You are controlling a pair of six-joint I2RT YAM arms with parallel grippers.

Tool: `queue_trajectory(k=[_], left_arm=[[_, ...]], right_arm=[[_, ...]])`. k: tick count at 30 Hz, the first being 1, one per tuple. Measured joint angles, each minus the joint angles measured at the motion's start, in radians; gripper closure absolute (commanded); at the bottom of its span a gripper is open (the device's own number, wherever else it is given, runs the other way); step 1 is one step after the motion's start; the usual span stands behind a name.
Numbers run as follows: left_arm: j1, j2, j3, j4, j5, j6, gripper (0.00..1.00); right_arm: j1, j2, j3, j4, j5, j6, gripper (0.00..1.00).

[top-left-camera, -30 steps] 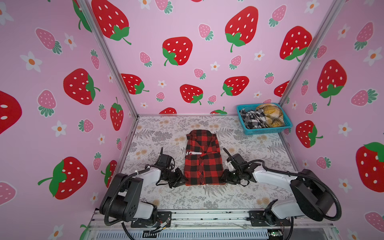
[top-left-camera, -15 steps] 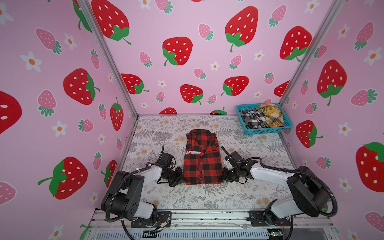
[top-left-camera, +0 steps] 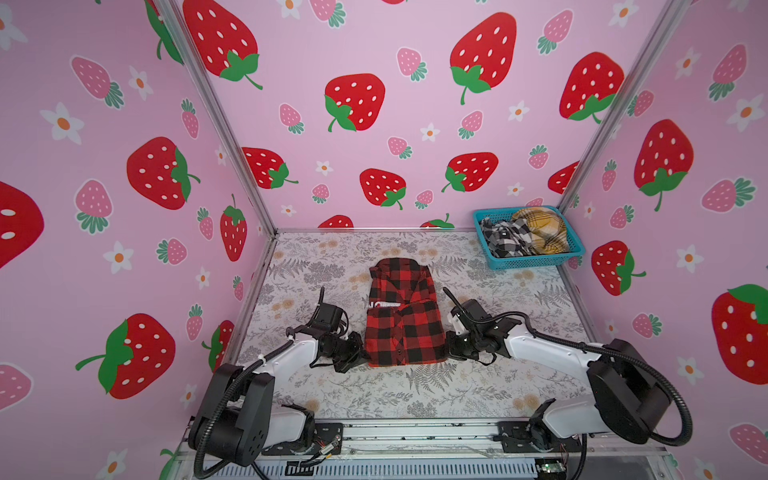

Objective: Fold and stack the long sleeve shirts

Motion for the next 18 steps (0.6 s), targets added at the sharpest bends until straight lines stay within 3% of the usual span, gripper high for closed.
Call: queue_trajectory(k=[18], left_arm=[[-0.117,-0.293,-0.039,-0.251,-0.008,-0.047,1.00]], right_arm=[[0.183,-0.279,-0.110,-0.097,0.072,0.171,1.00]])
